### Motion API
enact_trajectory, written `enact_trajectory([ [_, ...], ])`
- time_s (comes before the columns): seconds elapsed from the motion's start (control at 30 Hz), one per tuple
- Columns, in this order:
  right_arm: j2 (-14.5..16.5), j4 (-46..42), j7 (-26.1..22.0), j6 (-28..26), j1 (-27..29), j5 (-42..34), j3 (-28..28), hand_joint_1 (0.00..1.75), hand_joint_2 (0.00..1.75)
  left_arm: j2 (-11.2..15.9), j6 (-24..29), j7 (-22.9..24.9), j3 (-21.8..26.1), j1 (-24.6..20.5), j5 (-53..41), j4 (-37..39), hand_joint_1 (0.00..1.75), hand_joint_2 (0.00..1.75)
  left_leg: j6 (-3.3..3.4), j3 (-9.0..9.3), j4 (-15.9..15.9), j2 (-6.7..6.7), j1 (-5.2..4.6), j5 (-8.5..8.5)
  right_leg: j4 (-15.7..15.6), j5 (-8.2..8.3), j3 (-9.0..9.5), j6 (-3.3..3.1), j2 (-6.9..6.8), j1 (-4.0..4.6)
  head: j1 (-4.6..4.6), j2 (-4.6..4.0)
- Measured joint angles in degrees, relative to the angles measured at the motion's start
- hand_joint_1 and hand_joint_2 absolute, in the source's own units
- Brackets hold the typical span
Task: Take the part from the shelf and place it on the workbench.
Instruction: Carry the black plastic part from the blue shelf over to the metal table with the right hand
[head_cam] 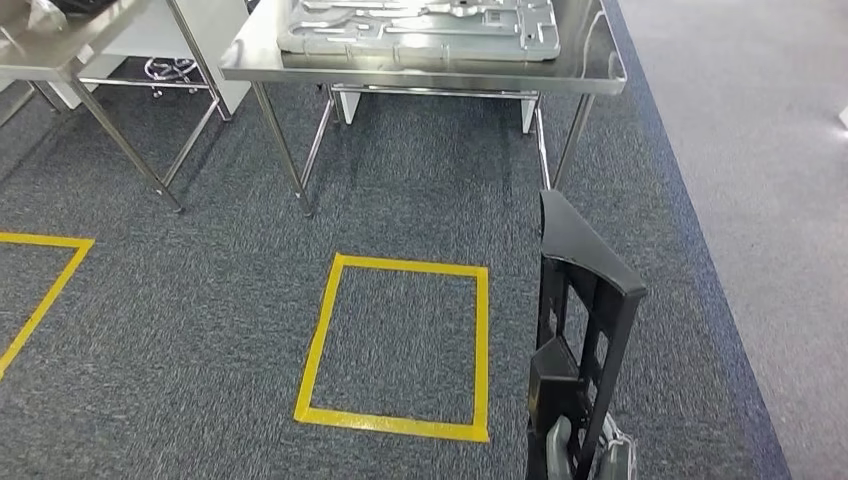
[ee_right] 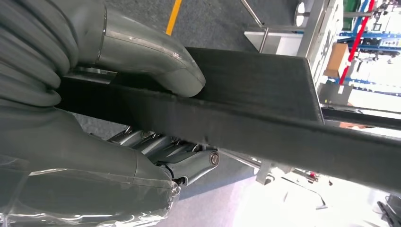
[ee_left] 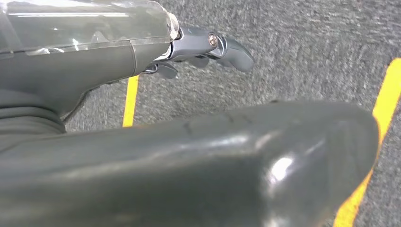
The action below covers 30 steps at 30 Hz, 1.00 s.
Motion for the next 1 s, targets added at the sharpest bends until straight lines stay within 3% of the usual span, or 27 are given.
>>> enact_trajectory([
  [0.07, 0.00, 0.06, 0.09, -0.03, 0.03, 0.09, 0.00, 1.75, 1.75, -0.02, 0.01, 0.15, 0.00, 0.25, 0.01, 0.00, 0.00, 0.00, -0.32, -4.02, 2.94, 0.09, 0.24, -3.09, -0.07, -1.16, 1.26, 0.07, 0.13, -0.05, -0.02, -0.01],
  [0.1, 0.00, 0.10, 0.15, -0.05, 0.04, 0.16, 0.00, 1.75, 1.75, -0.02, 0.01, 0.21, 0.00, 0.38, 0.01, 0.00, 0.00, 0.00, -0.42, -4.89, 1.98, 0.13, 0.35, -3.17, -0.07, -1.76, 1.97, 0.18, 0.20, -0.12, -0.02, -0.01],
  [0.13, 0.00, 0.14, 0.23, -0.07, 0.05, 0.25, 0.00, 1.75, 1.75, -0.02, 0.02, 0.26, 0.00, 0.48, 0.01, 0.00, 0.00, 0.00, -0.44, -5.02, -0.51, 0.18, 0.43, -1.70, -0.07, -2.38, 2.76, 0.36, 0.25, -0.22, -0.03, -0.01],
  [0.2, -0.01, 0.17, 0.42, -0.11, 0.04, 0.48, 0.00, 1.75, 1.75, -0.02, 0.03, 0.31, 0.00, 0.58, 0.00, 0.01, 0.00, 0.00, -0.34, -4.15, -6.93, 0.61, 0.41, 4.31, -0.06, -3.68, 4.27, 0.93, 0.27, -0.35, -0.06, -0.01],
  [0.23, -0.01, 0.19, 0.51, -0.13, 0.03, 0.56, 0.00, 1.75, 1.75, -0.03, 0.03, 0.33, 0.00, 0.57, 0.00, 0.01, 0.00, 0.00, -0.07, -3.66, -9.06, 0.88, 0.29, 6.45, -0.16, -4.36, 4.94, 1.36, 0.29, -0.36, -0.09, -0.01],
  [0.27, -0.01, 0.21, 0.60, -0.15, 0.02, 0.65, 0.01, 1.75, 1.75, -0.03, 0.03, 0.37, 0.00, 0.55, 0.00, 0.02, 0.00, 0.00, 0.31, -3.28, -10.18, 1.08, 0.14, 7.60, -0.28, -4.85, 5.67, 1.82, 0.31, -0.33, -0.11, -0.01],
  [0.37, -0.02, 0.24, 0.83, -0.18, -0.13, 0.95, 0.02, 1.75, 1.75, -0.04, 0.03, 0.43, 0.02, 0.33, -0.01, 0.02, 0.00, 0.00, 2.01, -1.46, -10.90, 0.73, 0.05, 7.09, 1.63, -4.20, 6.32, 3.21, 0.20, -0.28, -0.10, -0.01],
  [0.4, -0.03, 0.25, 0.92, -0.18, -0.23, 1.08, 0.02, 1.75, 1.75, -0.04, 0.03, 0.44, 0.02, 0.27, -0.02, 0.01, 0.00, 0.00, 2.56, -0.69, -11.18, 0.56, 0.09, 6.89, 3.85, -3.83, 5.30, 3.40, 0.16, -0.32, -0.02, -0.01],
  [0.47, -0.07, 0.26, 1.09, -0.19, -0.30, 1.21, 0.02, 1.75, 1.75, -0.04, 0.02, 0.44, 0.02, 0.22, -0.08, -0.01, 0.00, 0.00, 3.24, 0.55, -11.57, 0.40, 0.04, 6.23, 9.87, -4.99, 1.36, 3.36, 0.15, -0.38, 0.17, -0.01],
  [0.53, -0.09, 0.28, 1.12, -0.19, -0.17, 1.28, 0.02, 1.75, 1.75, -0.05, -0.01, 0.45, 0.02, 0.34, -0.21, 0.00, 0.00, 0.00, 3.45, 1.70, -11.70, 0.23, -0.11, 5.19, 15.07, -8.41, -3.79, 3.43, 0.21, -0.24, 0.25, -0.01],
  [0.57, -0.10, 0.29, 1.13, -0.18, -0.12, 1.31, 0.02, 1.75, 1.75, -0.06, -0.03, 0.46, 0.02, 0.45, -0.27, 0.00, 0.00, 0.00, 3.48, 2.39, -11.74, 0.13, -0.21, 4.57, 16.04, -9.94, -5.83, 3.44, 0.22, -0.12, 0.26, -0.01],
  [0.6, -0.11, 0.31, 1.14, -0.18, -0.09, 1.33, 0.02, 1.75, 1.75, -0.07, -0.04, 0.47, 0.02, 0.55, -0.32, 0.00, 0.00, 0.00, 3.50, 3.21, -11.78, 0.03, -0.31, 3.91, 15.44, -10.46, -7.12, 3.28, 0.22, 0.05, 0.26, -0.01],
  [0.63, -0.11, 0.34, 1.15, -0.18, -0.06, 1.35, 0.02, 1.75, 1.75, -0.09, -0.05, 0.49, 0.02, 0.61, -0.36, 0.00, 0.00, 0.00, 3.52, 4.13, -11.85, -0.05, -0.42, 3.19, 13.40, -9.53, -7.73, 2.87, 0.23, 0.31, 0.26, -0.01],
  [0.73, -0.11, 0.55, 1.17, -0.19, 0.12, 1.37, 0.01, 1.75, 1.75, -0.33, -0.09, 0.55, 0.02, 0.62, -0.42, 0.08, 0.00, 0.00, 3.32, 6.77, -12.23, -0.19, -0.74, 0.88, 5.16, 0.24, -7.72, 1.04, 0.57, 1.45, 0.14, -0.01],
  [0.77, -0.11, 0.62, 1.19, -0.19, 0.18, 1.39, 0.01, 1.75, 1.75, -0.41, -0.09, 0.60, 0.03, 0.55, -0.40, 0.12, 0.00, 0.00, 3.08, 7.58, -12.63, -0.26, -0.78, 0.19, 3.87, 2.37, -7.40, 0.74, 0.67, 1.70, 0.10, -0.01],
  [0.8, -0.10, 0.68, 1.20, -0.21, 0.19, 1.43, 0.01, 1.75, 1.75, -0.47, -0.10, 0.63, 0.03, 0.45, -0.40, 0.16, 0.00, 0.00, 2.76, 8.45, -12.63, -0.33, -0.85, 0.08, 3.36, 2.84, -6.83, 0.60, 0.81, 1.78, 0.06, -0.01],
  [0.83, -0.09, 0.71, 1.20, -0.21, 0.13, 1.48, 0.01, 1.75, 1.75, -0.45, -0.10, 0.65, 0.04, 0.31, -0.40, 0.16, 0.00, 0.00, 2.41, 8.96, -12.35, -0.37, -0.93, 0.45, 2.84, 2.15, -5.85, 0.41, 0.80, 1.67, 0.13, -0.01],
  [0.9, -0.03, 0.71, 1.16, -0.21, 0.02, 1.56, 0.01, 1.75, 1.75, -0.38, -0.10, 0.68, 0.03, 0.02, -0.43, 0.16, 0.00, 0.00, 1.80, 7.98, -8.49, -0.23, -0.99, 2.68, 1.21, 1.64, -3.45, -0.01, 0.78, 1.24, 0.05, -0.01],
  [0.97, 0.00, 0.73, 1.14, -0.19, -0.03, 1.58, 0.01, 1.75, 1.75, -0.33, -0.11, 0.70, 0.01, -0.23, -0.44, 0.15, 0.00, 0.00, 1.27, 3.59, -1.73, -0.07, -0.80, 3.85, -0.34, 0.86, -0.98, -0.15, 0.63, 0.78, -0.14, -0.01],
  [1.0, 0.00, 0.74, 1.14, -0.19, -0.03, 1.58, 0.00, 1.75, 1.75, -0.34, -0.11, 0.72, 0.01, -0.22, -0.45, 0.15, 0.00, 0.00, 1.01, 0.95, 1.24, 0.00, -0.63, 2.92, -0.92, 0.28, 0.20, -0.18, 0.61, 0.61, -0.24, -0.01],
])
